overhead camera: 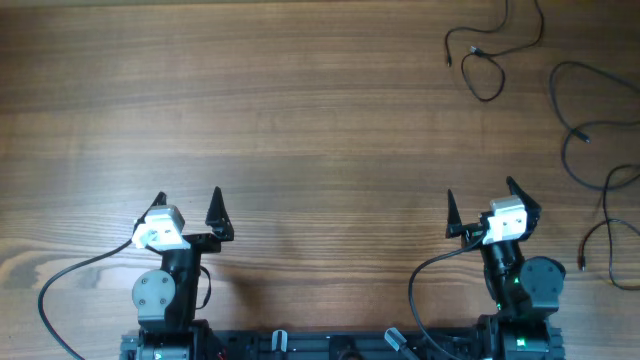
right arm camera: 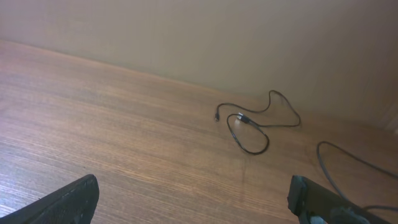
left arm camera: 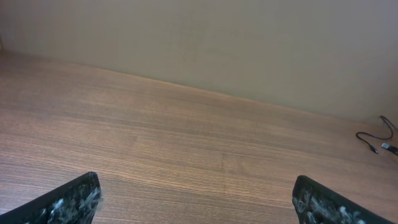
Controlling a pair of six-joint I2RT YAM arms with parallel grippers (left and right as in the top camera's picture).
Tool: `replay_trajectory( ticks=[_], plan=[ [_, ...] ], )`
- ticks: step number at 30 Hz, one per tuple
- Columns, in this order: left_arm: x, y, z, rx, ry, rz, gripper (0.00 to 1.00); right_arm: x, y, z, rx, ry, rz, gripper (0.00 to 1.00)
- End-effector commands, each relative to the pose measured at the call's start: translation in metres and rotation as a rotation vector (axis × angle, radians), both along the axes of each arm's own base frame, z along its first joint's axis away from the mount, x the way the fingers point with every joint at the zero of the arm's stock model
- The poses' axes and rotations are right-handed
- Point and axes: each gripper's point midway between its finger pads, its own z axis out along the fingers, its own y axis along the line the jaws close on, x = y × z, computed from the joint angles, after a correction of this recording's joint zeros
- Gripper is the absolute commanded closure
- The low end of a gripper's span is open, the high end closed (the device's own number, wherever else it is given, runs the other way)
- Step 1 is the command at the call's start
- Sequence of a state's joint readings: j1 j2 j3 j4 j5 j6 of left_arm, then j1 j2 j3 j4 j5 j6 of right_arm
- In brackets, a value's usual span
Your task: Untangle cables
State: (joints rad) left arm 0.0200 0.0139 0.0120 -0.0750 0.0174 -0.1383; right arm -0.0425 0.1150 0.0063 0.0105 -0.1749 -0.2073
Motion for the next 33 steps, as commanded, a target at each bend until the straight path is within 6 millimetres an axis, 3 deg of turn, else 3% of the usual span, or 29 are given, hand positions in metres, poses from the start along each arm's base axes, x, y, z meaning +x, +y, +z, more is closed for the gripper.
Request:
replay_trajectory(
  ticks=[1,17,22,28,33],
  plan=[
    [0.0,0.0,-0.002,0.018,0.001,-0.007,0.0,0.001,-0.003,-0.001,-0.004,0.005,-0.018,0.0],
    [0.0,0.0,-0.002,0.018,0.0,-0.007,0.0,0.001,-0.003,-0.002,-0.004,0.007,-0.018,0.0],
    [0.0,0.0,-0.002,0.018,0.0,-0.007,0.0,-0.003,0.013,0.01,-0.004,-0.045,0.048,0.0],
    [0.0,0.0,-0.002,0.018,0.0,-0.007,0.0,-0.003,0.013,0.01,-0.004,-0.045,0.049,0.0],
    [0.0,0.0,-0.002,0.018,0.001,-0.007,0.0,-0.006,0.013,0.022,-0.004,-0.098,0.047,0.0]
  ],
)
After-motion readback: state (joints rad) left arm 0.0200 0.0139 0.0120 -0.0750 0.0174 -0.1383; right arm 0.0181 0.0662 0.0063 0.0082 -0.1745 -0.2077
